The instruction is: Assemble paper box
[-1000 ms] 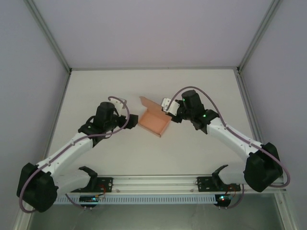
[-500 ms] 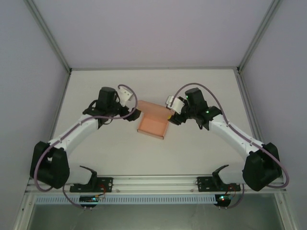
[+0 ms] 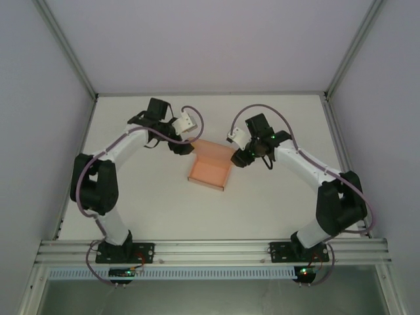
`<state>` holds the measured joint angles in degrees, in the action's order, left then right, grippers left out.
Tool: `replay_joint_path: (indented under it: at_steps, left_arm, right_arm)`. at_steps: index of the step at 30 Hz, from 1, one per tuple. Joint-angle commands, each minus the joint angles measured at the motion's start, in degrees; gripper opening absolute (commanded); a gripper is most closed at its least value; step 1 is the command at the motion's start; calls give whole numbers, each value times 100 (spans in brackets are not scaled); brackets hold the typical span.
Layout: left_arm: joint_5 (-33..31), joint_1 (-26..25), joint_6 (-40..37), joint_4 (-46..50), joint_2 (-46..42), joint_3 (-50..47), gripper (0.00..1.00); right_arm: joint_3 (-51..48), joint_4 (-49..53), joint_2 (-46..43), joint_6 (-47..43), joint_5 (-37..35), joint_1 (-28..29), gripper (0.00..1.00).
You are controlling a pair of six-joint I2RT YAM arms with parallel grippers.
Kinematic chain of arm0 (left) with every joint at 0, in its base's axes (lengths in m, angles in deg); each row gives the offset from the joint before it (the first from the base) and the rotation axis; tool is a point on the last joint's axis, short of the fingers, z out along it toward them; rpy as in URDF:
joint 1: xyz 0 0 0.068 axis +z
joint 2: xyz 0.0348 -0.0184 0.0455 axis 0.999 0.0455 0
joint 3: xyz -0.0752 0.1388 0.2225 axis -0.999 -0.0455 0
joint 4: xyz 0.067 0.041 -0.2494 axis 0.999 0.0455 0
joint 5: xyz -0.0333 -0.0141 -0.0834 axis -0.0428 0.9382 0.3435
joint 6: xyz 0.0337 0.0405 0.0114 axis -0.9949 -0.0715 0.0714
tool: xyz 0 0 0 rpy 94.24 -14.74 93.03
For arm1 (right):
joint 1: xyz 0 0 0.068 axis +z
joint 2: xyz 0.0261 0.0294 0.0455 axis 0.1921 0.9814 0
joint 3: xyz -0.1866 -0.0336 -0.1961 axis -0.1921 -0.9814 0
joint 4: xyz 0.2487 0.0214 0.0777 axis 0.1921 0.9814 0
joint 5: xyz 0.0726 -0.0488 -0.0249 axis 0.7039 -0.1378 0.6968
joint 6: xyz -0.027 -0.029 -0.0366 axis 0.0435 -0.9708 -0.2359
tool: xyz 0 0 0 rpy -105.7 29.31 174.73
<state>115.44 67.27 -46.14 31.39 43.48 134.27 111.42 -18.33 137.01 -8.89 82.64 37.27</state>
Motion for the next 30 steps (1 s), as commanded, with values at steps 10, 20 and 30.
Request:
replay_joint_path:
  at_steps: [10, 20, 30]
  left_arm:
    - [450, -57, -862, 1099, 378, 533, 51]
    - [263, -285, -419, 965, 266, 453, 0]
    - [-916, -618, 3736, -918, -50, 344, 0]
  right_arm:
    - [599, 512, 378, 107, 173, -10, 20]
    - [604, 501, 400, 92, -47, 47, 0]
    - [1051, -35, 537, 3054, -2487, 705, 0]
